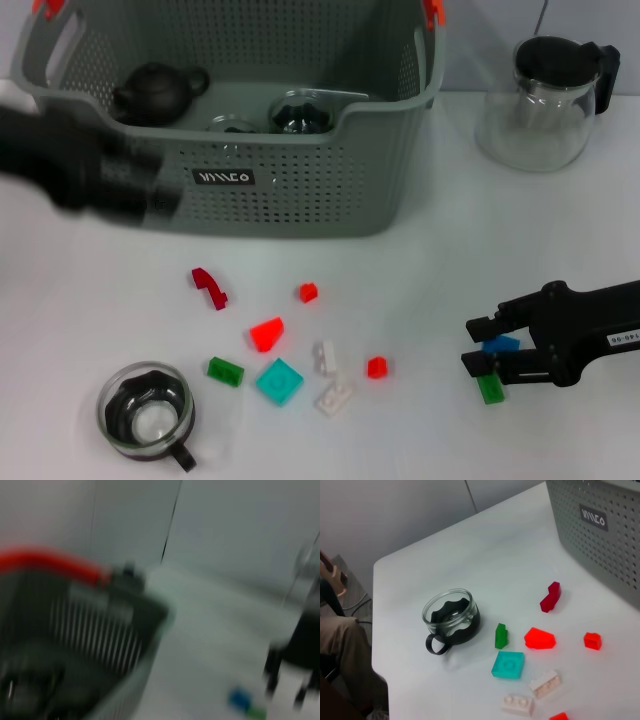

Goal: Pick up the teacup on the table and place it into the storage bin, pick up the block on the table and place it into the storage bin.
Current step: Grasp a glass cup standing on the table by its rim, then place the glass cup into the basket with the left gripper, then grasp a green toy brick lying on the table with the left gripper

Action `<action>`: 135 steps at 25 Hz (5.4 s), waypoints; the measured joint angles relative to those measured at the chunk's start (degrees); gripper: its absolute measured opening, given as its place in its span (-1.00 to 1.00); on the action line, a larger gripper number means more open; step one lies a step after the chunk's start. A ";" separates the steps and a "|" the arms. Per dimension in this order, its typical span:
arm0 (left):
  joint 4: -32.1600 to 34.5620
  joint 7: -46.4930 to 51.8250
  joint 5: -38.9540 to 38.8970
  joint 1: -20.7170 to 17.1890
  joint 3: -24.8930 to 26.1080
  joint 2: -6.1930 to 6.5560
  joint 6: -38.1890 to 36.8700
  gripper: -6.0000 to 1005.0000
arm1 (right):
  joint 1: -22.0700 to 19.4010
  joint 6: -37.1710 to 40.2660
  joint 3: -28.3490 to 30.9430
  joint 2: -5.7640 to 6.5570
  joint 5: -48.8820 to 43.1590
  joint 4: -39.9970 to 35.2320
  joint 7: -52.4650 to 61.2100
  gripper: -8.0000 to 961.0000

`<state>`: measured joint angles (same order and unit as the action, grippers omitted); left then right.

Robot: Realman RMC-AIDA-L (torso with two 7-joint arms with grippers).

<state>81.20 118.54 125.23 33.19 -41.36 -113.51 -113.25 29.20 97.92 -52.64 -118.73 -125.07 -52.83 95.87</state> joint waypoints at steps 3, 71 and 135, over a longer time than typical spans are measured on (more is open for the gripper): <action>2.28 0.66 12.40 0.37 -5.03 -2.00 0.52 0.09 | 0.08 0.00 -0.12 -0.01 0.00 0.00 0.03 -0.03; -17.35 -7.87 11.90 7.54 8.58 -3.45 -1.22 -0.89 | -0.07 -0.44 0.15 -0.01 0.01 1.50 -0.56 -0.03; -27.22 -0.04 -32.39 8.15 21.22 0.46 6.89 0.01 | 1.48 -0.80 0.17 -0.26 0.36 3.61 -2.09 -0.03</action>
<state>53.97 118.50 92.84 41.34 -20.15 -113.05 -106.37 30.68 97.12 -52.47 -118.99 -124.71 -49.21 93.78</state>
